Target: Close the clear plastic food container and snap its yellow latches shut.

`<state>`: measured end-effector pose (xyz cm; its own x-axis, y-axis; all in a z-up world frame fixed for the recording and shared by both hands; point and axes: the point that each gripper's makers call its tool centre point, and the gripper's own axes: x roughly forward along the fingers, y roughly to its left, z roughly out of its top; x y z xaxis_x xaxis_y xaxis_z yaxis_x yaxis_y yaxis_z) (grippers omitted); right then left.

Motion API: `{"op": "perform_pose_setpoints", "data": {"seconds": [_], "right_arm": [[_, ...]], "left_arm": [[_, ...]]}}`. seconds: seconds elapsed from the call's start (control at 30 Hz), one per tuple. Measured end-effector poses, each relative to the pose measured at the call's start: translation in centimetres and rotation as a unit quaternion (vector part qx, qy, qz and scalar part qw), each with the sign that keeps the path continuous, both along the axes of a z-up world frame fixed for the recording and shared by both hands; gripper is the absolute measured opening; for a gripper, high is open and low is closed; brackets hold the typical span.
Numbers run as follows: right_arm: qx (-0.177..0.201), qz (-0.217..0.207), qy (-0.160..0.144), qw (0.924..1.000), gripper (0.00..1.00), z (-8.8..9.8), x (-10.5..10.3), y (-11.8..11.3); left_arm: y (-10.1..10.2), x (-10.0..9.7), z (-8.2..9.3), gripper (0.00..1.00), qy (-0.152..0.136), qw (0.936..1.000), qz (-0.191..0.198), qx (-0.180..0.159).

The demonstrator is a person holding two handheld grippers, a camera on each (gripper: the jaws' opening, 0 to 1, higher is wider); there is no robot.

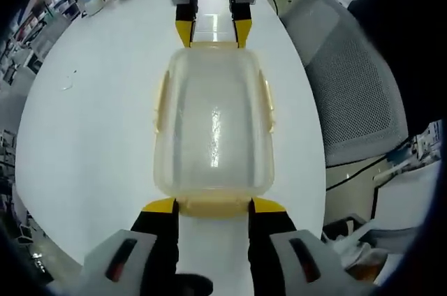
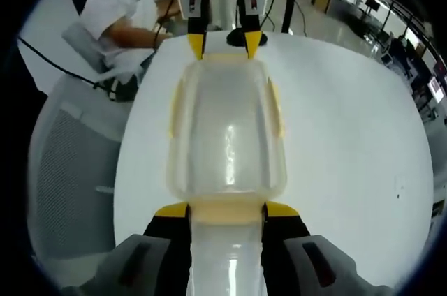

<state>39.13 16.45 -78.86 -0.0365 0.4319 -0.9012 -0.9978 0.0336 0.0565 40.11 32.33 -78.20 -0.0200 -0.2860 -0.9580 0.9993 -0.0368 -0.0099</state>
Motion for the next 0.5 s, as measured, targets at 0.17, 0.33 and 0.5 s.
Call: {"op": "perform_pose_setpoints", "data": {"seconds": [0.17, 0.33, 0.5], "right_arm": [[-0.001, 0.0, -0.007, 1.0, 0.37, 0.5, 0.5, -0.1], [-0.004, 0.001, -0.011, 0.9999, 0.37, 0.8, 0.9, -0.2], [-0.001, -0.001, -0.016, 0.9999, 0.37, 1.3, 1.2, -0.2]], "left_arm": [[-0.2, 0.3, 0.7, 0.37, 0.001, 1.0, 0.003, 0.001], [-0.2, 0.6, 1.0, 0.37, 0.001, 1.0, 0.003, 0.004], [-0.2, 0.8, 1.1, 0.38, -0.001, 1.0, 0.006, 0.0]]}}
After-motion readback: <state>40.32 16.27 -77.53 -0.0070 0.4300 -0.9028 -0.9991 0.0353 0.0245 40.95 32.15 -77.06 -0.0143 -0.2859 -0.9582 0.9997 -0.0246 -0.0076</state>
